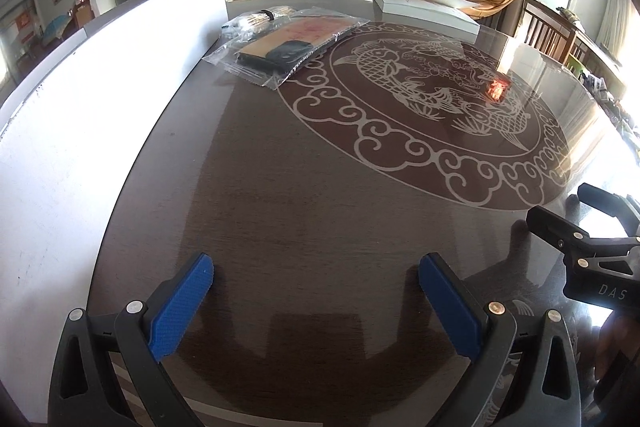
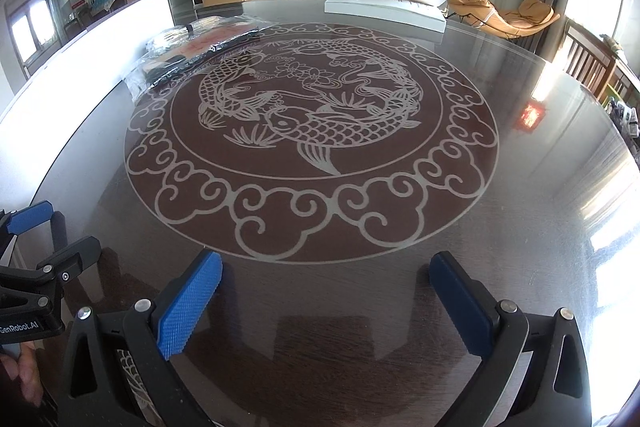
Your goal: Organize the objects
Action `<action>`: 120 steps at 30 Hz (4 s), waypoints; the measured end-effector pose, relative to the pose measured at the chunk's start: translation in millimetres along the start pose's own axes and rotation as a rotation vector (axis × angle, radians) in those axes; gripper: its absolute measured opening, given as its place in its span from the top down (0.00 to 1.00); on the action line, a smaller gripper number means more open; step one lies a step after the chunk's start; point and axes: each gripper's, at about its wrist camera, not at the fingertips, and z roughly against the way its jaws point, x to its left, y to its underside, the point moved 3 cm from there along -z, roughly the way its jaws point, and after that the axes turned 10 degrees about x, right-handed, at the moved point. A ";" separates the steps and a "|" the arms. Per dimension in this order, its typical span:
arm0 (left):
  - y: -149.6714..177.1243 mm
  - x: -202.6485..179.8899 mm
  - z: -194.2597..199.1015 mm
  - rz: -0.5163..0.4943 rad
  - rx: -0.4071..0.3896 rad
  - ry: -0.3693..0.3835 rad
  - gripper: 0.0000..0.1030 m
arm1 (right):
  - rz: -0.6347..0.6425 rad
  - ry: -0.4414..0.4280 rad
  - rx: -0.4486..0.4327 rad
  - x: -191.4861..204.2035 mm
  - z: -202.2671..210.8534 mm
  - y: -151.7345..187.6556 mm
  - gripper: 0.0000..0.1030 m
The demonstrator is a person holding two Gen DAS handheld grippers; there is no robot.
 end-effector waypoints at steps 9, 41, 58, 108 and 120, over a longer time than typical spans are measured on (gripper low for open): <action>0.2 -0.1 0.8 -0.003 -0.002 0.001 0.00 | 0.000 0.000 0.000 -0.3 -0.4 0.0 0.00; -1.2 29.1 -1.6 0.119 -0.006 -0.054 0.00 | 0.142 -0.137 0.022 90.7 -32.3 -187.6 0.00; -2.2 28.9 -2.4 0.120 -0.006 -0.053 0.00 | 0.260 -0.020 0.047 189.1 -116.7 -269.7 0.00; -4.8 29.7 -5.1 0.123 -0.011 -0.055 0.00 | -0.049 0.037 -0.008 -58.0 15.4 -8.5 0.22; -4.8 29.8 -5.4 0.124 -0.011 -0.054 0.00 | -0.024 0.009 0.005 -58.2 22.2 18.3 0.00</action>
